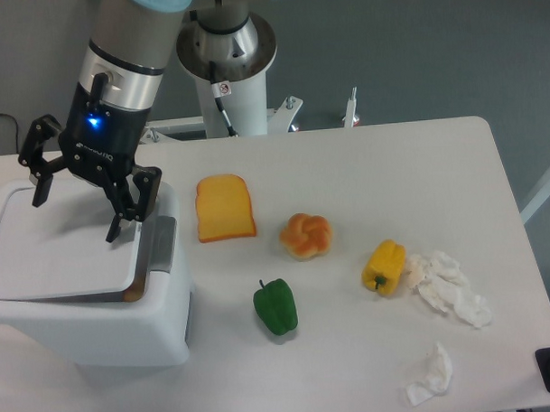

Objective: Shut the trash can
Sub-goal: 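Press the lid down until it shuts over the trash can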

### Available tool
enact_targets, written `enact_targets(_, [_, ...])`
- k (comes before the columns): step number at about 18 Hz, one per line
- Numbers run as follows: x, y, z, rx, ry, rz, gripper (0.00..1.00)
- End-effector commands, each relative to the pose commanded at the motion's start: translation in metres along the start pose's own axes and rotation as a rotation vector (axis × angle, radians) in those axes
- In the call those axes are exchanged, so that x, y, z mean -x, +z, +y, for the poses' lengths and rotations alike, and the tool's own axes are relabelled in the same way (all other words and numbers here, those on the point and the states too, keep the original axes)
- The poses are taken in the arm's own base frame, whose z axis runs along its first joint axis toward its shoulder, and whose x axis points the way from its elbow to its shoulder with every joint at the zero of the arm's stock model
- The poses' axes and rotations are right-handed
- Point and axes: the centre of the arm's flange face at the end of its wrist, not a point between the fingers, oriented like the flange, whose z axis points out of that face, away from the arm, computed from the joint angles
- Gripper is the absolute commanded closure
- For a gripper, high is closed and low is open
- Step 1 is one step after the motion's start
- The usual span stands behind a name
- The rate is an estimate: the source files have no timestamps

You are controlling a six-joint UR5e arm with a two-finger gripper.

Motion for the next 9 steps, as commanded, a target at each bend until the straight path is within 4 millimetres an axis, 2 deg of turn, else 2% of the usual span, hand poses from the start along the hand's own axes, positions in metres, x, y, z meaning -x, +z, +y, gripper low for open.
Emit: enact_targets(9, [0.0073,0.0036,0.0080,0.010,-0.001,0.003,0.00])
